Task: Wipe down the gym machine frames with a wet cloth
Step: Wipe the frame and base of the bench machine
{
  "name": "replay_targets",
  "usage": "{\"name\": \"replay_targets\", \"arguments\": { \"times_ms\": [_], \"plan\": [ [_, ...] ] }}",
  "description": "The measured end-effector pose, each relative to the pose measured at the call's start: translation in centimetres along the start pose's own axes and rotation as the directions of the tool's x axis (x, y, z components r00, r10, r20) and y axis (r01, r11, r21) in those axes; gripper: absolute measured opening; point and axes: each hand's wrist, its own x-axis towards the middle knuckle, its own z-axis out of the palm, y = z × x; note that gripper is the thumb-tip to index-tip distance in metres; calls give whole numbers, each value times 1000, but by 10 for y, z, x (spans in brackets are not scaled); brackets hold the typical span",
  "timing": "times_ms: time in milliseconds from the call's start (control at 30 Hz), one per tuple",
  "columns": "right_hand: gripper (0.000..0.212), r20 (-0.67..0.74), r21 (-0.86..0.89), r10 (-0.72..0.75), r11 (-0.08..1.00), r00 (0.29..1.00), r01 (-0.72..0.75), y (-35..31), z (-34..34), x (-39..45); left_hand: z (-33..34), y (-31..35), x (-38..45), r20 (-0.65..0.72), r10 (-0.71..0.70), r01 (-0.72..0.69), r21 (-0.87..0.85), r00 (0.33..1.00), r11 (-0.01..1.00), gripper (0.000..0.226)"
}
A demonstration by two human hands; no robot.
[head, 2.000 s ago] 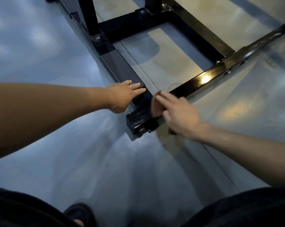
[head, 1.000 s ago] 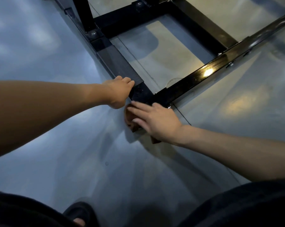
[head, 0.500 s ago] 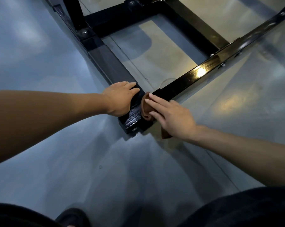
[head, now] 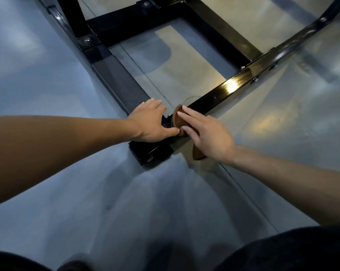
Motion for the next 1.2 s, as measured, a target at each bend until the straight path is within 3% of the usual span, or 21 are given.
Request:
{"name": "replay_targets", "arguments": {
  "times_ms": [67, 167, 233, 300, 400, 500, 600, 667, 767, 867, 933, 1033, 1100, 1200],
  "plan": [
    [51, -21, 2, 44, 999, 999, -44, 37, -10, 12, 3, 5, 5, 21, 15, -14, -37, 1000, 999, 101],
    [50, -61, 17, 358, 934, 932, -358, 95, -34, 30, 11, 5, 10, 56, 13, -12, -20, 998, 1000, 99],
    [51, -72, -12, 436, 899, 897, -438, 97, -39, 35, 17, 6, 13, 37, -8, 6, 39, 999, 999, 93],
    [50, -73, 38, 388, 922, 919, -386, 71, -29, 31, 16, 11, 21, 8, -27, 26, 59, 1000, 998, 88],
    [51, -68, 29, 148, 989, 987, -147, 38, -8, 11, 13, 26, 38, -29, -42, 42, 29, 999, 999, 83],
    [51, -58, -61, 36, 997, 998, -40, 71, -15, 15, 6, 41, 58, 32, -52, 56, -152, 998, 987, 63],
    [54, -97, -55, 220, 973, 971, -226, 138, -37, 35, -2, 46, 77, 101, -88, 117, -333, 991, 935, 73],
    [57, -109, -42, 344, 936, 933, -350, 156, -44, 42, -5, 49, 85, 84, -108, 132, -367, 991, 921, 74],
    [52, -41, -5, 203, 979, 978, -203, 130, -36, 34, 3, 52, 86, 67, -99, 115, -302, 993, 946, 45],
    [52, 13, -49, 3, 999, 1000, -2, 140, -34, 27, -8, 59, 87, 113, -110, 127, -156, 988, 980, 50],
    [58, 16, -9, 117, 993, 993, -117, 171, -42, 40, -17, 66, 95, 162, -122, 129, -31, 979, 991, 58],
    [58, -27, 97, 387, 919, 922, -383, 206, -51, 58, -24, 71, 97, 196, -147, 144, 28, 970, 989, 60],
    [53, 18, 113, 406, 907, 914, -406, 186, -52, 61, -23, 73, 94, 232, -175, 177, 12, 957, 984, 60],
    [55, 108, 89, 95, 991, 990, -104, 153, -44, 33, -19, 84, 88, 219, -260, 273, -30, 941, 962, 53]
  ]
}}
